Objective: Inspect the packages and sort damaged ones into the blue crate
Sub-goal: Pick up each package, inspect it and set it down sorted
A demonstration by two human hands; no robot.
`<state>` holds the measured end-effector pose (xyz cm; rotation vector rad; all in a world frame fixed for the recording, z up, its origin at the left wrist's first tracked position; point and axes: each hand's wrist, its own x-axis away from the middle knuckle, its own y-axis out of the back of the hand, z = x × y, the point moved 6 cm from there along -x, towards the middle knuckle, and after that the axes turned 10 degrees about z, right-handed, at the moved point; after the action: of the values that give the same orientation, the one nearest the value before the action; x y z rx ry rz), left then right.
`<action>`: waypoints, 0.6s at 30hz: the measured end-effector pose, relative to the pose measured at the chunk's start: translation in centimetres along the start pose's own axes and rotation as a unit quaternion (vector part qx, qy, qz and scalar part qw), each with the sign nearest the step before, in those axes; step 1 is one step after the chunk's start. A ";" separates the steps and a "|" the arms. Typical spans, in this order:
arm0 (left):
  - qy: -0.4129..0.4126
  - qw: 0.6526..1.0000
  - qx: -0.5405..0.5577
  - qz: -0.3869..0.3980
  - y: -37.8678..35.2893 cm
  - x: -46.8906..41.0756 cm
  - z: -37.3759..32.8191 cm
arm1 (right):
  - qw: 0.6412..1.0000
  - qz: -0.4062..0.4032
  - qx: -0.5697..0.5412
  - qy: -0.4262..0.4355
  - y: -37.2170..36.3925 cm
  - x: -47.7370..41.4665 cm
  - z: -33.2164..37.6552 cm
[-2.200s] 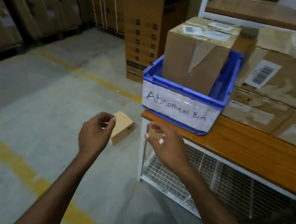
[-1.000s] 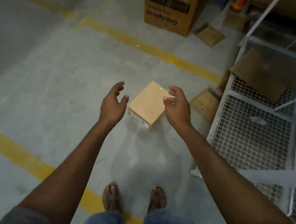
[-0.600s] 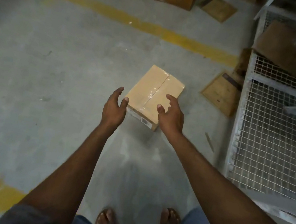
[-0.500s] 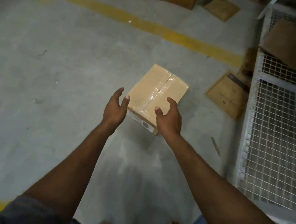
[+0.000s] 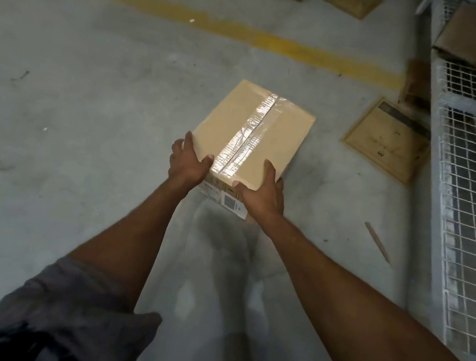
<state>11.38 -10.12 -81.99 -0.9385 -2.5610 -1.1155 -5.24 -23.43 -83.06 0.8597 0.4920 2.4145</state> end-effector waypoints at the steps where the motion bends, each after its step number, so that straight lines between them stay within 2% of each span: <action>1: -0.004 1.000 0.013 0.001 -0.1 0.3 0.1 | 1.000 0.008 0.000 -0.002 0.0 0.2 -0.1; 5: -0.033 0.999 0.007 0.003 0.1 2.0 -1.1 | 0.999 0.024 0.026 0.003 0.9 1.0 -0.1; 10: -0.116 0.992 -0.006 -0.055 3.4 5.3 -5.9 | 0.998 0.007 0.018 0.063 3.8 3.1 2.2; 14: -0.149 0.985 0.023 -0.085 7.6 11.0 -10.5 | 0.993 -0.037 0.019 0.109 8.4 8.3 8.0; 18: -0.184 0.974 0.064 -0.115 14.7 17.4 -16.5 | 0.983 -0.070 0.000 0.172 15.0 14.7 18.6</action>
<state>5.76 -6.01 -54.72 -0.9069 -3.0672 -0.8809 -7.88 -23.83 -55.14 0.3886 0.6562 2.4376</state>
